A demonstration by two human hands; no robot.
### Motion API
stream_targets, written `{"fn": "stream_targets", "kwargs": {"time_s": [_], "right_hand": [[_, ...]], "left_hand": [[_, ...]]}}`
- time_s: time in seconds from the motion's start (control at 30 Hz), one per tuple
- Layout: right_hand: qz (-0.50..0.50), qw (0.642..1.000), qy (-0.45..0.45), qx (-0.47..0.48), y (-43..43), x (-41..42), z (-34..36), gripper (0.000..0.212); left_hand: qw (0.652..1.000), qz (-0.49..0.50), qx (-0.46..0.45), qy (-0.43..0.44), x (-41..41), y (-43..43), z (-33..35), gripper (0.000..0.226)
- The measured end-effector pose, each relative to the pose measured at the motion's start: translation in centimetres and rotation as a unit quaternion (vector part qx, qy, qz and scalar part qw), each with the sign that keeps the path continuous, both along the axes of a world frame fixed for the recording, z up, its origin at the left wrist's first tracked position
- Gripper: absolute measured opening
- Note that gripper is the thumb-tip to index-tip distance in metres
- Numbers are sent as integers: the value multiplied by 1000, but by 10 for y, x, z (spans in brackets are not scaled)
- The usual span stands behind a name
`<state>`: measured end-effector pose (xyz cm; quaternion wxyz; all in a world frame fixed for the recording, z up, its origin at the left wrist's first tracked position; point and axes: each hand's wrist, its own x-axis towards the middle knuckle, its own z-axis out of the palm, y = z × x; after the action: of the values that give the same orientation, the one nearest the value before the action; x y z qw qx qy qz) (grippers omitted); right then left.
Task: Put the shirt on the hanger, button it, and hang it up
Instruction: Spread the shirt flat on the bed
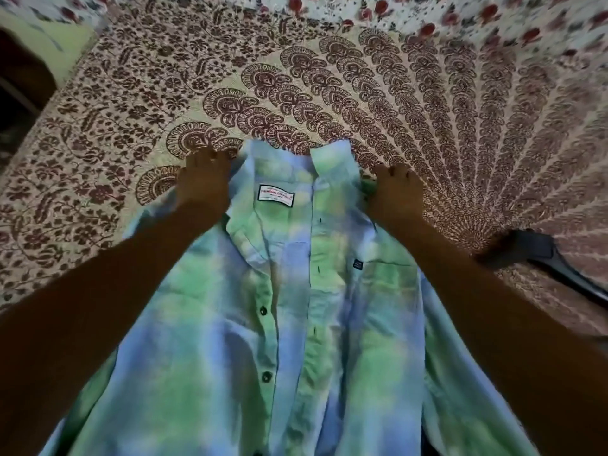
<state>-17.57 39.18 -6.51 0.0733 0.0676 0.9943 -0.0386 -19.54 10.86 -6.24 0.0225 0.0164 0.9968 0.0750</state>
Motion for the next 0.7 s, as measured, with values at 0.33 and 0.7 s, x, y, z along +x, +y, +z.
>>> {"fn": "stream_targets", "kwargs": {"time_s": [0.33, 0.7], "right_hand": [[16, 990, -86, -108, -91, 117, -5, 50], [-41, 876, 21, -480, -101, 139, -33, 22]], "left_hand": [[872, 306, 383, 23, 105, 36, -32, 62], [881, 294, 371, -15, 75, 26, -10, 20]]}}
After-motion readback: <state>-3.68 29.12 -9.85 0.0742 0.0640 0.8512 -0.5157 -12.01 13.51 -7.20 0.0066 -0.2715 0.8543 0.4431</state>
